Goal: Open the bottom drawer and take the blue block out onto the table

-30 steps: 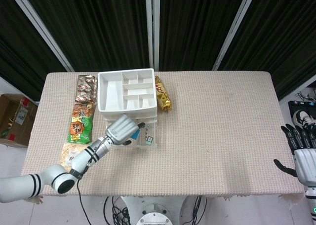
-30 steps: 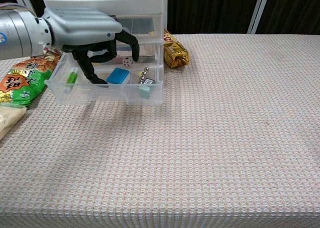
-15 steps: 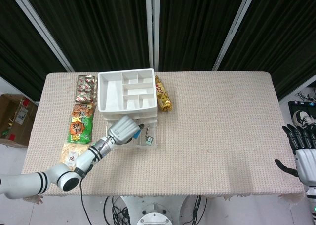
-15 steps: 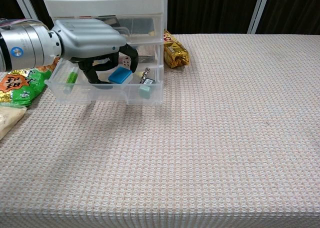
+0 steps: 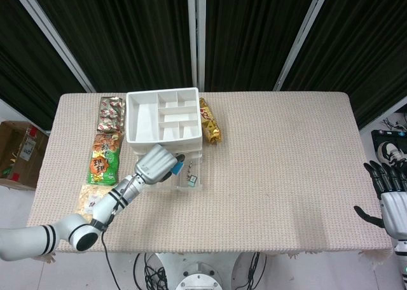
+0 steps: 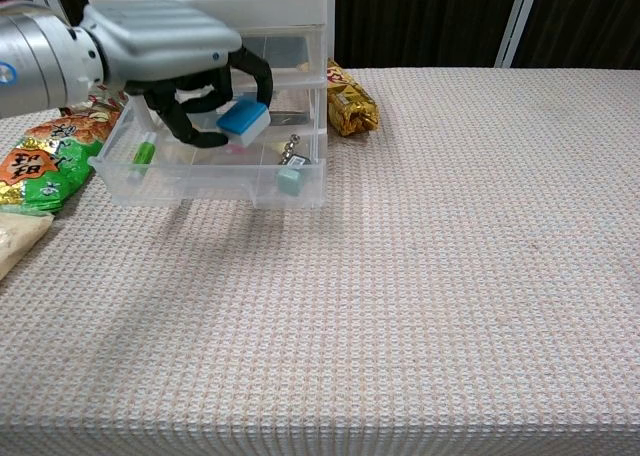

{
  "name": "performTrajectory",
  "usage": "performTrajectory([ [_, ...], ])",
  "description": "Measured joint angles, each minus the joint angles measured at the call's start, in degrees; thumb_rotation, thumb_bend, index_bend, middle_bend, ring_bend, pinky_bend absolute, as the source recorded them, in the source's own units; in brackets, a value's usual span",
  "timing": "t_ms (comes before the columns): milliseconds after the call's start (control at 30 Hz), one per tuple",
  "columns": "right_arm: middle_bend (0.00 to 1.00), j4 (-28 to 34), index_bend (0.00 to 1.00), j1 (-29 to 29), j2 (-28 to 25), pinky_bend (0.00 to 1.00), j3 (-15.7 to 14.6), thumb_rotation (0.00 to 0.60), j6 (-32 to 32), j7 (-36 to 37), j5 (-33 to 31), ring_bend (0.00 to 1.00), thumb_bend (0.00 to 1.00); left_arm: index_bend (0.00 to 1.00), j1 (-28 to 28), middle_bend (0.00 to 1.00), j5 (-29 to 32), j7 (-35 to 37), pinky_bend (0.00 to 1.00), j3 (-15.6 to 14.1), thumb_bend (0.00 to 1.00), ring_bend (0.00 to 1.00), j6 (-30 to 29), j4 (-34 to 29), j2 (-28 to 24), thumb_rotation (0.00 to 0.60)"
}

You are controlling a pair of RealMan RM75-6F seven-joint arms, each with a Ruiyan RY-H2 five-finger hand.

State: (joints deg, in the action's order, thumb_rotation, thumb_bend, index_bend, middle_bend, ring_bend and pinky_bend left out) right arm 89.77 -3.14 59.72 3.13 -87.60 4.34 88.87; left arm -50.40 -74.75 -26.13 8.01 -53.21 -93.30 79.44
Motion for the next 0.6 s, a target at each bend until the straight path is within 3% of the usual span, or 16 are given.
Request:
performTrajectory([
  [133, 0.06, -0.07, 0.00, -0.01, 0.20, 0.00, 0.02, 0.600, -0.23, 0.04, 0.27, 0.00, 0.08, 0.46, 1.62, 0.84, -5.39, 0.80, 1.00, 0.09, 0.35, 0.94, -5.63, -4.25, -2.21, 0.600],
  [267, 0.06, -0.09, 0.00, 0.14, 0.33, 0.00, -0.15, 0.600, -0.44, 0.06, 0.51, 0.00, 0.08, 0.46, 2.39, 0.84, -11.48, 0.28, 1.00, -1.41, 0.35, 0.94, -7.34, -7.00, -2.97, 0.600],
  [400, 0.06, 0.03, 0.00, 0.40, 0.31, 0.00, -0.31, 0.600, -0.85, 0.01, 0.76, 0.00, 0.08, 0.46, 2.25, 0.84, -16.09, -2.40, 1.00, -4.72, 0.35, 0.94, -6.12, -7.92, -1.61, 0.600],
  [600, 0.06, 0.06, 0.00, 0.84, 0.32, 0.00, -0.59, 0.600, -1.38, 0.05, 1.08, 0.00, 0.08, 0.44, 1.26, 0.84, -18.06, -7.64, 1.00, -8.26, 0.35, 0.94, -0.40, -6.20, 2.88, 0.600],
])
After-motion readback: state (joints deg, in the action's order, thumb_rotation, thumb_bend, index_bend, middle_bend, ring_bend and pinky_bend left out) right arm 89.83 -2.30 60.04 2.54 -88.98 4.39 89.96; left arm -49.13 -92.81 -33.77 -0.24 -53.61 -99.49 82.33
